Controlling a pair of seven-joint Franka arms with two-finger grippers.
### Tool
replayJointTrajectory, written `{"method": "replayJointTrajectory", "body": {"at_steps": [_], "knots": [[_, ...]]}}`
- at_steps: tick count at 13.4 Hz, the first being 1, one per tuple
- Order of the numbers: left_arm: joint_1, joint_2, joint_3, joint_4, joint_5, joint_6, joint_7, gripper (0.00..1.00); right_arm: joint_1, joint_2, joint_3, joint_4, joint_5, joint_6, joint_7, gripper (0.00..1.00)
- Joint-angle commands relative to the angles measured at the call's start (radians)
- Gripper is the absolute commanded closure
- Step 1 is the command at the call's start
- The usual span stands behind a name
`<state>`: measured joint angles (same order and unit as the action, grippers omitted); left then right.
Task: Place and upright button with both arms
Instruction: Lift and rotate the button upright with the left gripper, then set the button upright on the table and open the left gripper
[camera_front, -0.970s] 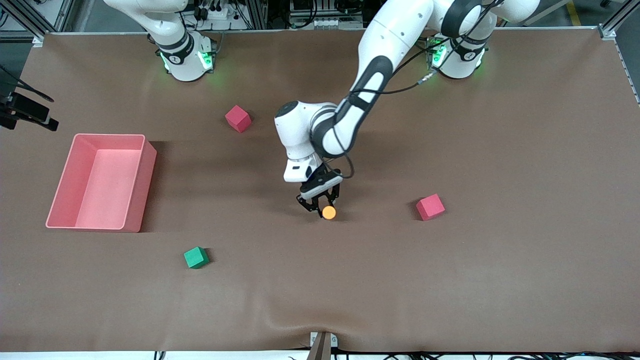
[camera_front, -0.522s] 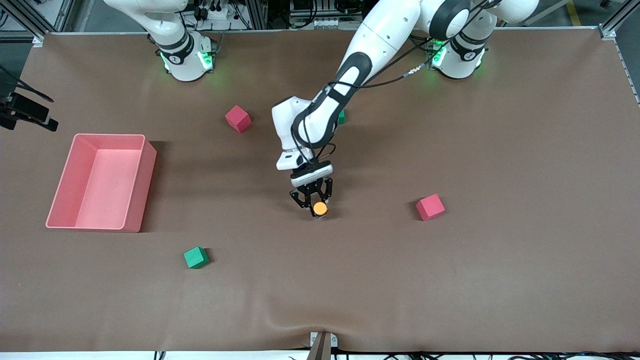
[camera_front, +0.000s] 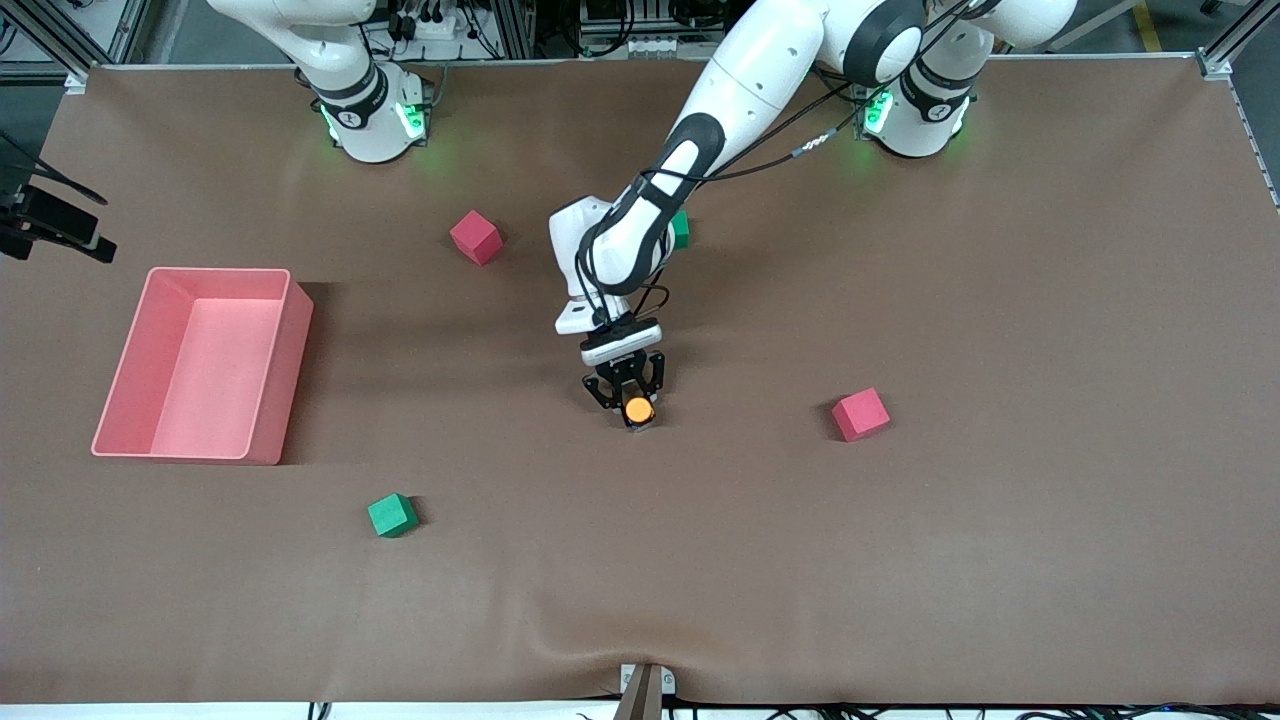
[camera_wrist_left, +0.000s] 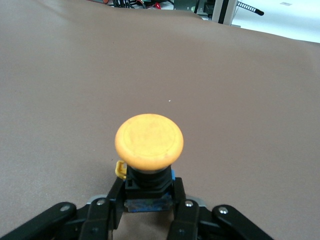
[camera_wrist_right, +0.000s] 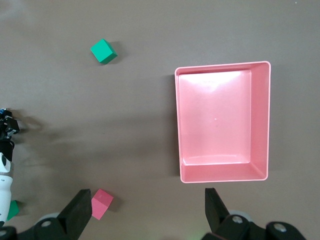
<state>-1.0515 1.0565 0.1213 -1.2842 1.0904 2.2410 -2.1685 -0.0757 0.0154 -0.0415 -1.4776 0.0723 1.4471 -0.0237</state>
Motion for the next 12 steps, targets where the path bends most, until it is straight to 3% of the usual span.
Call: {"method": "replayJointTrajectory", "body": {"at_steps": [1, 2, 7, 12], "knots": [[-0.007, 0.010, 0.012, 0.011, 0.017, 0.005, -0.028, 0.30, -0.015, 0.008, 0.012, 0.014, -0.003, -0.001, 0.002, 0.00], [-0.009, 0.008, 0.009, 0.011, 0.016, 0.005, -0.028, 0.00, -0.015, 0.008, 0.012, 0.014, -0.003, -0.001, 0.002, 0.00], [-0.047, -0.024, -0.011, 0.006, -0.111, -0.055, -0.011, 0.00, -0.015, 0.008, 0.012, 0.014, -0.003, -0.001, 0.002, 0.00], [-0.050, -0.171, -0.054, 0.013, -0.441, -0.181, 0.209, 0.00, -0.016, 0.008, 0.011, 0.011, -0.003, -0.002, 0.002, 0.00]]}}
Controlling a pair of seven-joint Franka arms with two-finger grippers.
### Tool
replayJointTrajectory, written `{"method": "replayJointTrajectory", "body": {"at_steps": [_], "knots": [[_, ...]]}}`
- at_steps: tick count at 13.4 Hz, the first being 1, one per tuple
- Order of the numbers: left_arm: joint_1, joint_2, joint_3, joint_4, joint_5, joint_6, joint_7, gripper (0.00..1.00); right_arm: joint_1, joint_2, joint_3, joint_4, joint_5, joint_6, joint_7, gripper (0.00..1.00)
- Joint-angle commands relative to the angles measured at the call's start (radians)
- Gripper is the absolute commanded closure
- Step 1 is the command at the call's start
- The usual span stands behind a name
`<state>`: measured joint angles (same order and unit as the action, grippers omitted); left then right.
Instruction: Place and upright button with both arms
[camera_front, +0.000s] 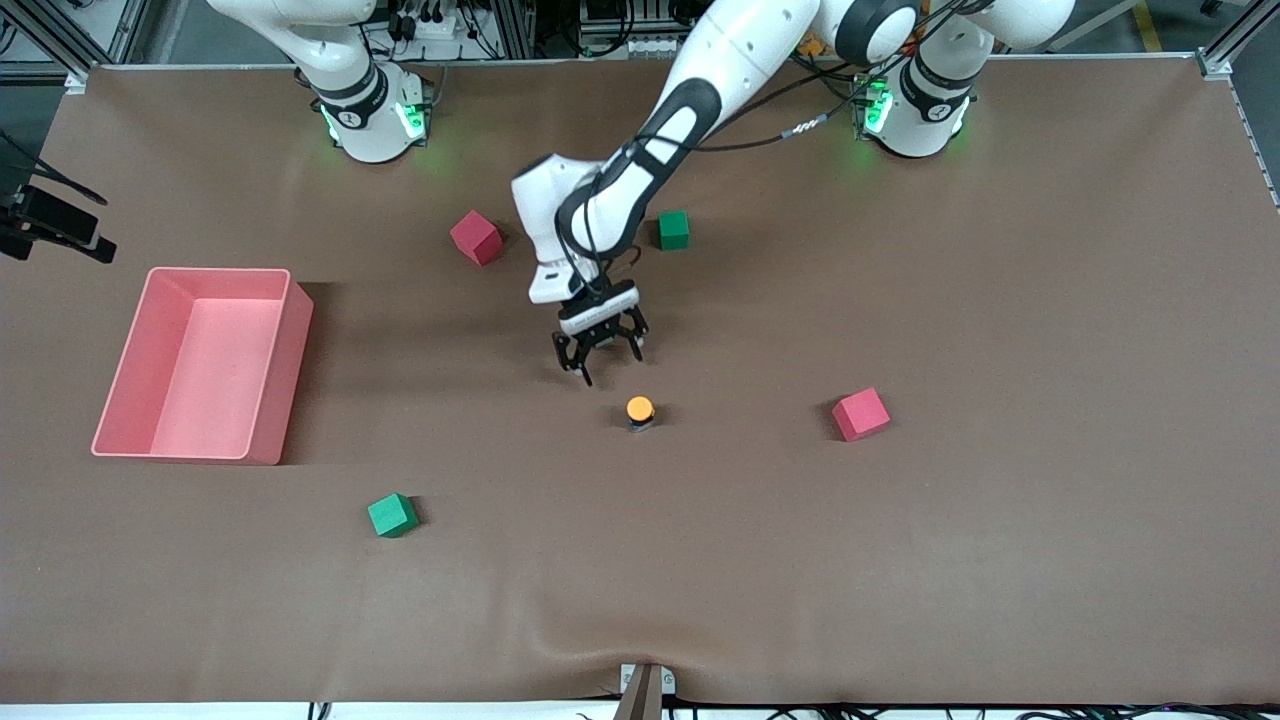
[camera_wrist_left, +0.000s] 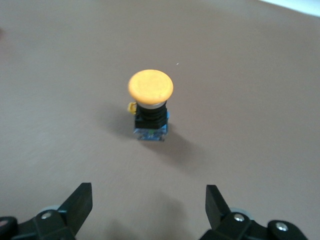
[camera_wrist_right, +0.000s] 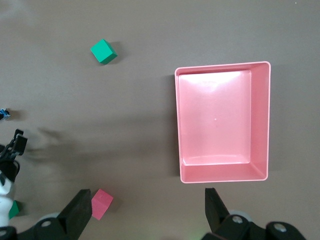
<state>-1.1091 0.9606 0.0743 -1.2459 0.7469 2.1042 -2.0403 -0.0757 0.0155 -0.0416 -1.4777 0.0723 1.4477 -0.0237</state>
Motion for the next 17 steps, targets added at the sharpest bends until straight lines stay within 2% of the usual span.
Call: {"method": "replayJointTrajectory", "body": {"at_steps": [1, 4, 5, 12, 17], "knots": [[0.006, -0.101, -0.008, -0.026, -0.141, -0.065, 0.118, 0.00, -0.016, 0.008, 0.011, 0.011, -0.003, -0.003, 0.002, 0.00], [0.026, -0.181, -0.004, -0.027, -0.242, -0.099, 0.210, 0.00, -0.016, 0.008, 0.011, 0.010, -0.003, -0.003, 0.002, 0.00], [0.064, -0.222, -0.004, -0.026, -0.289, -0.113, 0.263, 0.00, -0.016, 0.008, 0.011, 0.010, -0.003, -0.003, 0.002, 0.00], [0.398, -0.454, -0.005, -0.027, -0.595, -0.133, 0.802, 0.00, -0.015, 0.004, 0.012, 0.005, -0.002, -0.033, 0.004, 0.00], [0.618, -0.566, -0.005, -0.027, -0.742, -0.295, 1.054, 0.00, -0.019, 0.001, 0.011, 0.002, -0.002, -0.073, 0.005, 0.00]]}}
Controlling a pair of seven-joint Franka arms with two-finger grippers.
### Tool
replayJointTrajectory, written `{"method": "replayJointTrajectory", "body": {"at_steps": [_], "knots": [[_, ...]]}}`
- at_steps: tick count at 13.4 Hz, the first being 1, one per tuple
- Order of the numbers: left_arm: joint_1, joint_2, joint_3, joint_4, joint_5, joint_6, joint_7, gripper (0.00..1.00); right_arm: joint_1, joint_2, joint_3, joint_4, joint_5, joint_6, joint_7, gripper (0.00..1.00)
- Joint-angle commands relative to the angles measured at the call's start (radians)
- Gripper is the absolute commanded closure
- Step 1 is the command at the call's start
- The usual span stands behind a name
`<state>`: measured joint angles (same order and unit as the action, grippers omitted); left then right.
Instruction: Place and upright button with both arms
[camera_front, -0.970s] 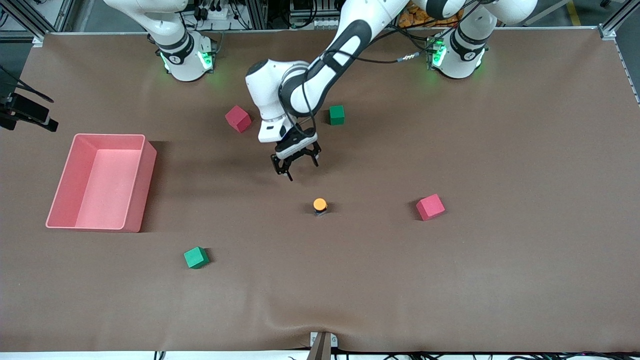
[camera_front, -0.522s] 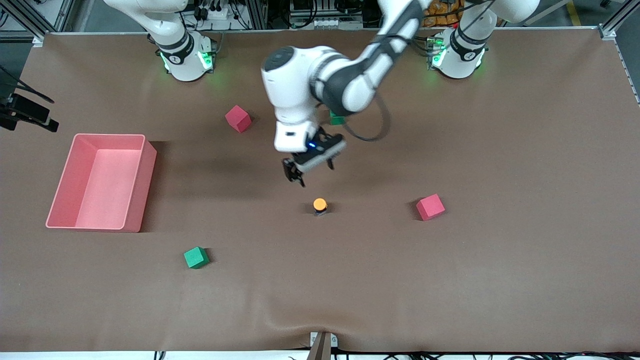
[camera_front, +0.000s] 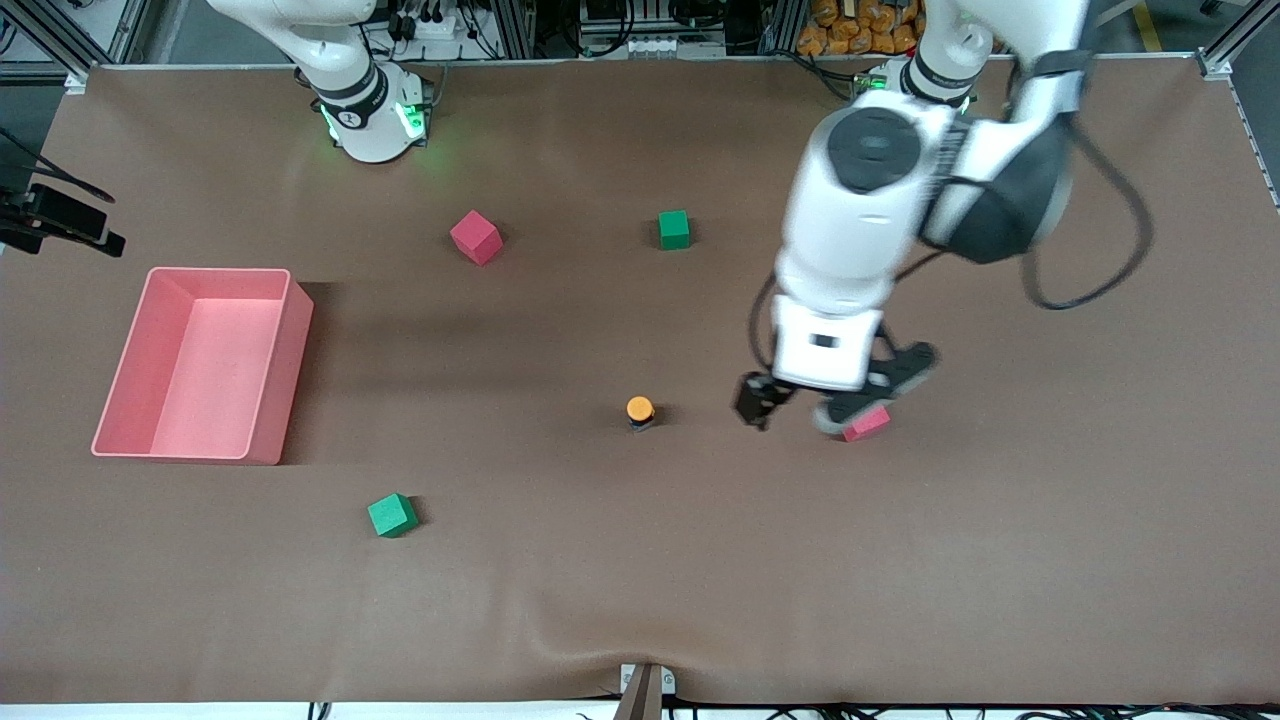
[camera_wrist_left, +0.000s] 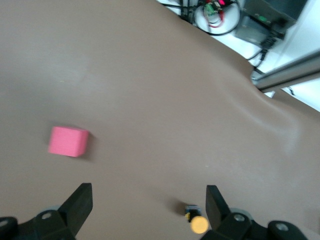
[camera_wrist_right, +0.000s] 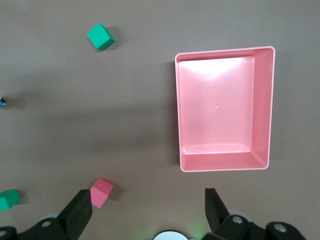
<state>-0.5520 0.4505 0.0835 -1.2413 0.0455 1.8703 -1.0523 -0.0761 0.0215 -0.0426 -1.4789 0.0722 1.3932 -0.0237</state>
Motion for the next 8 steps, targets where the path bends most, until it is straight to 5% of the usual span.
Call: {"method": "replayJointTrajectory", "body": {"at_steps": [1, 8], "knots": [[0.095, -0.068, -0.017, -0.032, -0.042, -0.091, 0.128, 0.00, -0.019, -0.005, 0.012, 0.003, -0.002, -0.019, 0.008, 0.00], [0.279, -0.191, -0.013, -0.032, -0.079, -0.249, 0.544, 0.00, -0.007, -0.005, 0.016, 0.003, -0.049, -0.013, 0.010, 0.00]]}}
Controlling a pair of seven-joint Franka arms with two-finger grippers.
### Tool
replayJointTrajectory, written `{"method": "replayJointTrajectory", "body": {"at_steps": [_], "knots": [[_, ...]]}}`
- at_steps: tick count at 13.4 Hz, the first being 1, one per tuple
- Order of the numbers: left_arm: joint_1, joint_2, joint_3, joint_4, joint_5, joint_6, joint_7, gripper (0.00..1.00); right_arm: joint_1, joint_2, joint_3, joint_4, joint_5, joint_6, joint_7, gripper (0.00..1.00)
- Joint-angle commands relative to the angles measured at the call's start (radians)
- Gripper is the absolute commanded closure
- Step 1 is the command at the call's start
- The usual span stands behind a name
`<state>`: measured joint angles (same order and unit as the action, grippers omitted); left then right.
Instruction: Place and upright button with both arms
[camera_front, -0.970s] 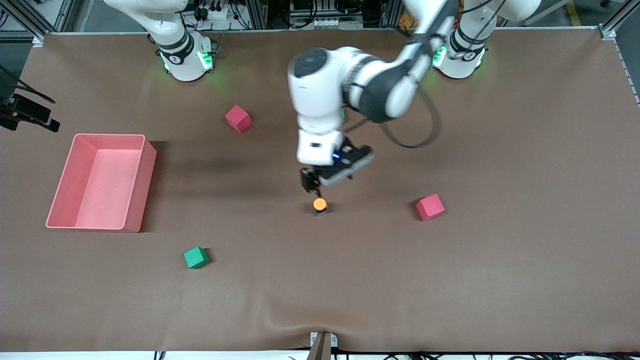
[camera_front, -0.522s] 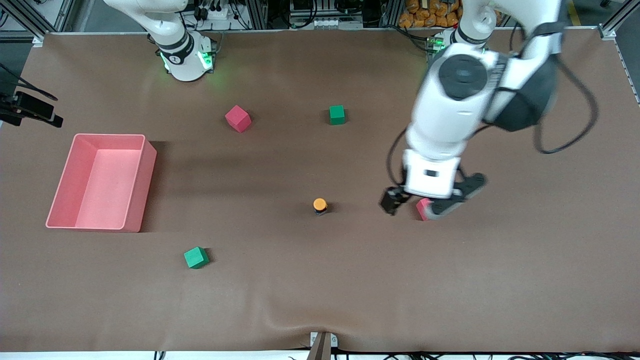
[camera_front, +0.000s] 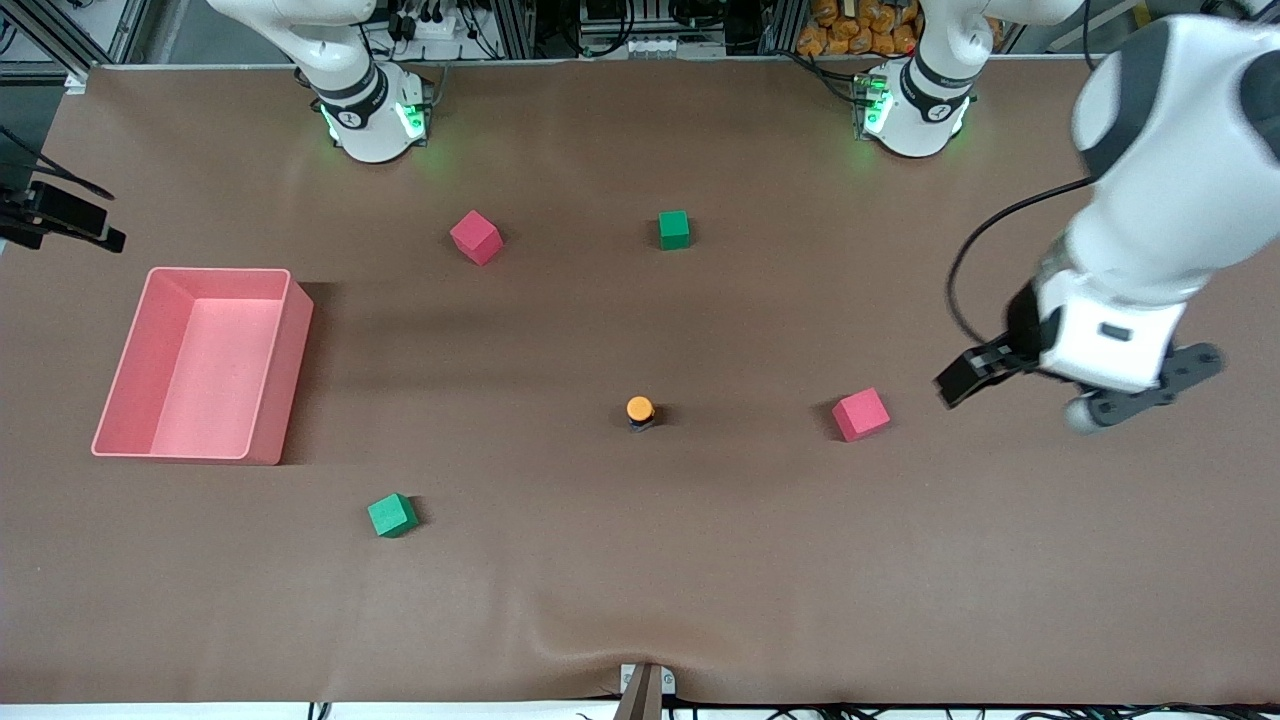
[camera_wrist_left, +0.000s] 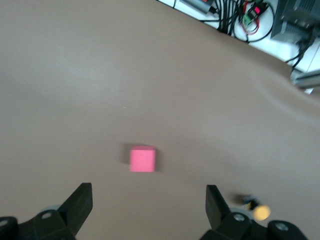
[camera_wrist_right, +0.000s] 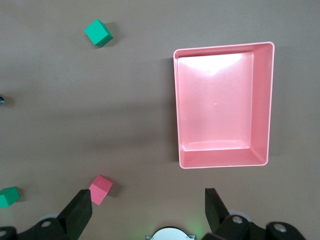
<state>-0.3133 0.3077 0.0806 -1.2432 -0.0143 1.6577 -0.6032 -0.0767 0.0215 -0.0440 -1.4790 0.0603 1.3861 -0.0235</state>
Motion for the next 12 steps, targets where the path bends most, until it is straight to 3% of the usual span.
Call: {"method": "replayJointTrajectory", "body": {"at_steps": [1, 5, 12], "knots": [[0.066, -0.064, -0.018, -0.031, -0.018, -0.056, 0.112, 0.00, 0.008, -0.005, 0.025, 0.003, -0.065, -0.003, 0.013, 0.00], [0.085, -0.142, -0.024, -0.044, -0.010, -0.151, 0.166, 0.00, 0.020, -0.005, 0.027, 0.008, -0.070, 0.025, 0.017, 0.00], [0.163, -0.357, -0.039, -0.321, 0.035, -0.110, 0.333, 0.00, 0.009, -0.005, 0.021, 0.003, -0.039, 0.056, 0.014, 0.00]]}}
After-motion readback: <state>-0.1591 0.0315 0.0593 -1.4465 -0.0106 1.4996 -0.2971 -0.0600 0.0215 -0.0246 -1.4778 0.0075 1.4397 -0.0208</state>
